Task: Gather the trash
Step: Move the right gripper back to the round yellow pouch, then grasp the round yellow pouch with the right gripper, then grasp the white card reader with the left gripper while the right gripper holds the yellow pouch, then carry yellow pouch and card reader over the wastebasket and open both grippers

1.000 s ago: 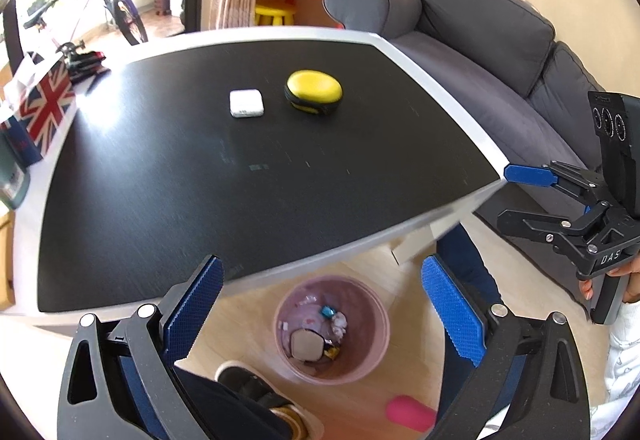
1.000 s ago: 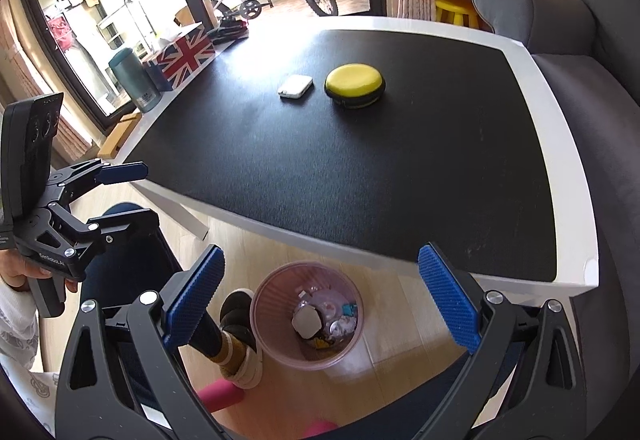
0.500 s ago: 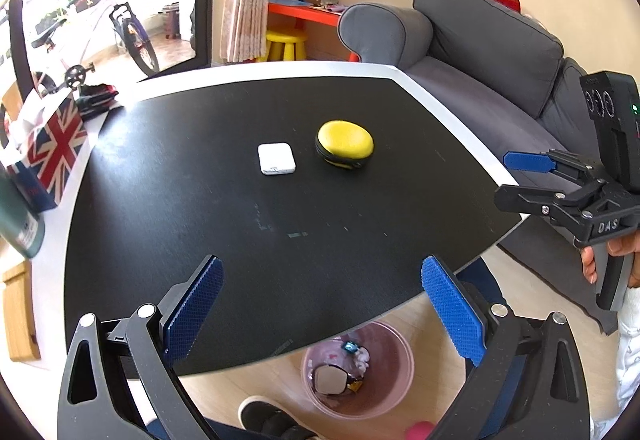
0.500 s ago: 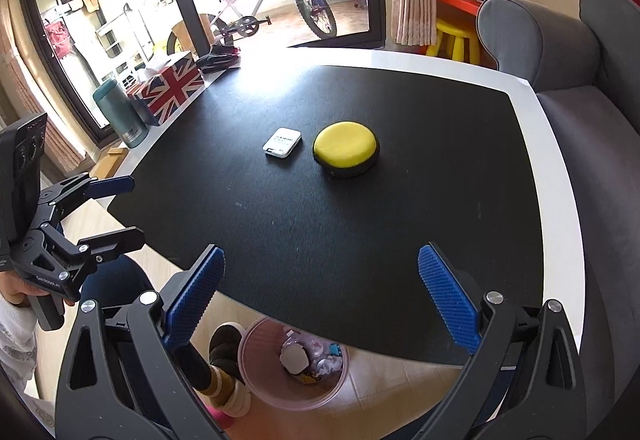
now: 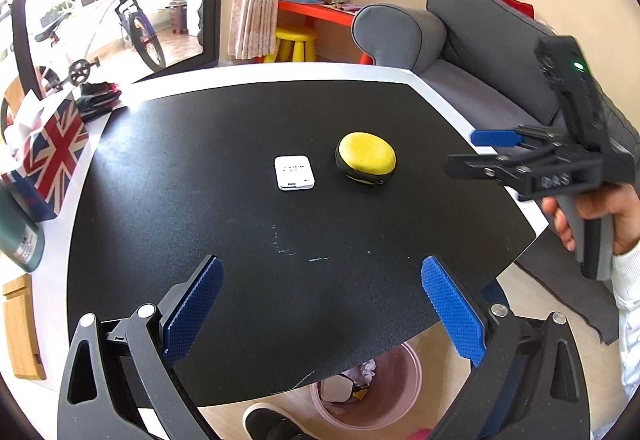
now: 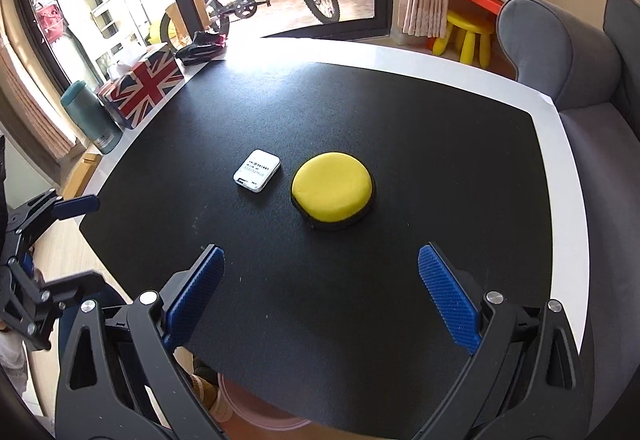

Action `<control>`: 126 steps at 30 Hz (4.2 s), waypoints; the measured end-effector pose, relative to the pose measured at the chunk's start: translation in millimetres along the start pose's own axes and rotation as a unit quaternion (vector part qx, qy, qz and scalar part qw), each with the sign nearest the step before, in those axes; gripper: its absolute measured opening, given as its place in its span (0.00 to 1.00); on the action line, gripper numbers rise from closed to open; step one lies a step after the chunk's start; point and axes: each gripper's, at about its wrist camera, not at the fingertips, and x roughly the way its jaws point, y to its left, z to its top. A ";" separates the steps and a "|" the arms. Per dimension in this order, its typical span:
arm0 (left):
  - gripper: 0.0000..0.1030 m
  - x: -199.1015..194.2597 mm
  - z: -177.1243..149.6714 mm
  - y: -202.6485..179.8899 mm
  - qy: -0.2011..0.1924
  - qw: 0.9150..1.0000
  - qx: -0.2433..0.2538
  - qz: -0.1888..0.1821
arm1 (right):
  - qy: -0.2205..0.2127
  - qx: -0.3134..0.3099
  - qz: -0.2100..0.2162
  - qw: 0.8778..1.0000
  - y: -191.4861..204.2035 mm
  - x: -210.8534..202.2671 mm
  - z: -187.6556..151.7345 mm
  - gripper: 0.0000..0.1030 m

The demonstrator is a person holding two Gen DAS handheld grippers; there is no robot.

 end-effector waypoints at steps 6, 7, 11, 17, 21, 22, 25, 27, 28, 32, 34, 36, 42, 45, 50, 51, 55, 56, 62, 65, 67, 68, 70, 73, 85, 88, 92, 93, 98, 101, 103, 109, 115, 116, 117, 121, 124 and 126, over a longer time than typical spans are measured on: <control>0.93 0.4 -2.0 3.4 0.002 1.000 -0.006 0.002 | 0.032 -0.019 -0.003 0.999 5.2 35.4 21.8 0.93; 0.93 0.0 -2.3 4.3 0.002 1.000 -0.007 0.002 | 0.040 -0.020 -0.001 0.999 5.9 43.1 25.9 0.93; 0.93 -1.8 -2.9 6.7 0.001 1.000 -0.011 0.004 | 0.067 -0.021 0.000 0.998 7.7 67.6 34.2 0.93; 0.93 -1.9 -4.9 8.1 0.003 1.000 -0.015 0.003 | 0.098 -0.021 -0.010 0.995 6.6 101.5 42.4 0.93; 0.93 -0.2 -5.6 8.1 0.005 1.000 -0.017 0.002 | 0.107 -0.015 -0.016 0.994 2.9 114.0 46.5 0.93; 0.93 0.4 -5.7 7.9 0.005 1.000 -0.017 0.002 | 0.111 -0.014 -0.017 0.994 3.0 117.8 47.1 0.93; 0.93 2.0 -5.5 8.2 0.006 1.000 -0.019 0.001 | 0.109 -0.011 -0.020 0.994 0.9 121.9 48.2 0.93; 0.93 3.1 -5.6 8.0 0.007 1.000 -0.019 0.002 | 0.106 -0.010 -0.022 0.994 0.4 124.0 49.2 0.93; 0.93 3.3 -5.6 7.3 0.008 1.000 -0.018 0.002 | 0.106 -0.010 -0.022 0.994 0.0 125.4 49.0 0.93; 0.93 4.6 -4.9 7.3 0.008 1.000 -0.018 0.002 | 0.108 -0.010 -0.028 0.994 -0.9 129.2 49.2 0.80; 0.93 5.6 -4.7 7.3 0.009 1.000 -0.017 0.002 | 0.106 -0.010 -0.025 0.994 -1.1 128.6 48.9 0.79; 0.93 7.8 -3.0 6.8 0.008 1.000 -0.015 0.004 | 0.103 -0.011 -0.025 0.994 -2.6 127.1 48.4 0.78; 0.93 17.9 6.8 7.4 0.009 1.000 -0.008 0.006 | 0.085 -0.002 -0.029 0.996 -7.3 112.4 47.3 0.78; 0.93 25.0 13.9 8.2 0.010 1.000 -0.004 0.007 | 0.081 0.007 -0.031 0.996 -11.3 103.6 43.7 0.78; 0.93 38.9 27.5 8.8 0.017 1.000 -0.001 0.010 | 0.075 0.016 -0.034 0.996 -15.7 91.0 38.2 0.78; 0.93 41.8 30.3 8.8 0.018 1.000 -0.002 0.010 | 0.074 0.017 -0.035 0.997 -16.4 88.7 37.9 0.78; 0.93 56.0 41.8 9.8 0.025 1.000 -0.007 0.013 | 0.066 0.020 -0.039 0.997 -21.1 79.0 37.8 0.78; 0.93 58.4 43.7 9.7 0.027 0.999 -0.008 0.014 | 0.065 0.021 -0.040 0.997 -22.4 77.7 37.4 0.78; 0.93 86.7 59.8 13.7 0.050 0.998 -0.024 0.029 | 0.060 0.026 -0.041 0.997 -28.3 69.3 36.5 0.78; 0.93 100.9 66.2 14.3 0.062 0.997 -0.030 0.034 | 0.058 0.030 -0.042 0.997 -31.0 66.4 36.5 0.78; 0.93 110.7 69.8 15.3 0.071 0.996 -0.034 0.041 | 0.058 0.032 -0.041 0.997 -32.8 64.9 36.1 0.78; 0.93 114.1 70.3 16.1 0.074 0.996 -0.036 0.043 | 0.057 0.032 -0.042 0.997 -33.9 64.0 35.8 0.78; 0.93 122.2 72.0 17.4 0.084 0.994 -0.043 0.051 | 0.058 0.032 -0.042 0.997 -34.8 63.7 35.2 0.78; 0.93 133.1 73.9 19.4 0.089 0.993 -0.048 0.067 | 0.060 0.032 -0.045 0.997 -37.1 63.5 34.1 0.78; 0.68 151.9 70.0 19.2 0.101 0.989 -0.039 0.096 | 0.062 0.031 -0.042 0.997 -36.1 67.4 34.9 0.78; 0.50 149.4 69.4 20.1 0.095 0.989 -0.035 0.105 | 0.061 0.030 -0.040 0.997 -35.7 67.7 33.9 0.78; 0.39 147.7 71.3 23.9 0.095 0.990 -0.037 0.102 | 0.061 0.030 -0.039 0.997 -34.1 69.7 33.7 0.78; 0.39 147.4 71.2 24.1 0.095 0.990 -0.036 0.100 | 0.061 0.029 -0.038 0.997 -33.4 70.0 33.5 0.78; 0.39 143.6 69.3 27.5 0.090 0.991 -0.038 0.096 | 0.058 0.027 -0.036 0.997 -31.2 68.8 32.5 0.78; 0.39 134.9 66.8 26.4 0.084 0.992 -0.033 0.090 | 0.055 0.027 -0.035 0.998 -29.7 66.5 31.6 0.78; 0.38 125.2 66.5 24.7 0.075 0.993 -0.024 0.088 | 0.049 0.032 -0.033 0.998 -29.3 62.8 30.1 0.78; 0.38 92.4 61.8 16.2 0.047 0.996 -0.007 0.082 | 0.032 0.018 -0.037 0.999 -19.2 46.1 23.1 0.78; 0.38 61.2 54.7 4.4 0.024 0.997 0.008 0.070 | 0.010 0.009 -0.037 0.999 -9.8 22.6 11.5 0.78; 0.38 55.6 52.7 1.7 0.020 0.997 0.012 0.067 | 0.007 0.009 -0.035 0.999 -8.5 18.7 8.3 0.78; 0.38 51.7 51.1 1.2 0.018 0.998 0.014 0.066 | 0.004 0.009 -0.034 0.999 -7.2 15.6 5.4 0.78; 0.37 34.9 41.7 -6.0 0.011 0.998 0.023 0.056 | -0.006 0.008 -0.027 1.000 0.4 2.1 -8.9 0.78; 0.37 21.2 31.0 -12.1 0.006 0.998 0.030 0.048 | -0.017 0.001 -0.026 1.000 7.9 -10.7 -22.4 0.78; 0.37 12.1 22.9 -17.7 0.003 0.998 0.037 0.043 | -0.025 -0.001 -0.019 1.000 13.0 -21.1 -32.9 0.78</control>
